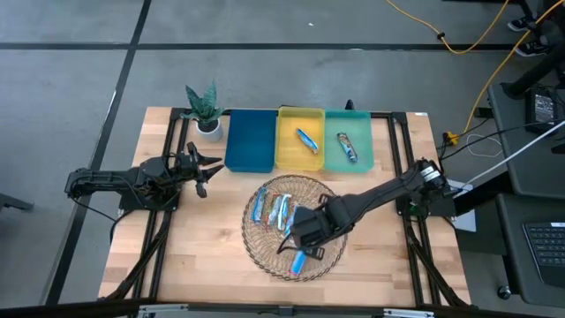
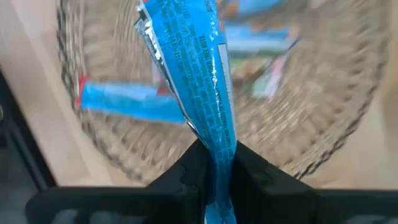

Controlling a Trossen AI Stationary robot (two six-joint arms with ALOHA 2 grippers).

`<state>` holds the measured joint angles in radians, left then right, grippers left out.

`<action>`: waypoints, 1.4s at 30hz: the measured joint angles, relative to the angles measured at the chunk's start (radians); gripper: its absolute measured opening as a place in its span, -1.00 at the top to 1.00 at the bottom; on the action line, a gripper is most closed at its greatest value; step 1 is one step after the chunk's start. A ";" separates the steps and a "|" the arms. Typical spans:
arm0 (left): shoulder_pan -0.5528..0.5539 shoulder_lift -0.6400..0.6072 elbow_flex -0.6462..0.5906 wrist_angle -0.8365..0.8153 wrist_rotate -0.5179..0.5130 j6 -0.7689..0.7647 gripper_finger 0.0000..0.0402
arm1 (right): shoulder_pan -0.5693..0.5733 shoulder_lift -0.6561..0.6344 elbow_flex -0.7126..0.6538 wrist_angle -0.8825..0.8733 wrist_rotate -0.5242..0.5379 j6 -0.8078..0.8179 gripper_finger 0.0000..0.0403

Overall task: Pick and place Granola Bars by type
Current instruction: Put the red granola bar into the blue bin

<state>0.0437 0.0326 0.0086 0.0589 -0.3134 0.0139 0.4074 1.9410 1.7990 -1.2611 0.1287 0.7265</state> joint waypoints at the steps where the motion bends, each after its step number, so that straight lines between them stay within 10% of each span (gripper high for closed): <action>1: 0.000 0.000 0.000 0.000 0.000 0.000 0.48 | -0.006 -0.011 0.001 0.009 0.015 -0.002 0.74; 20: 0.000 0.000 0.000 0.024 -0.001 -0.201 0.48 | -0.247 -0.056 -0.001 0.284 0.111 -0.395 0.74; 42: 0.000 0.000 0.000 0.050 -0.149 -0.712 0.48 | -0.563 -0.054 -0.123 0.751 -0.268 -0.835 0.74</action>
<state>0.0437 0.0326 0.0085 0.1093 -0.4624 -0.6983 -0.1555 1.8866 1.6764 -0.5099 -0.1397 -0.1082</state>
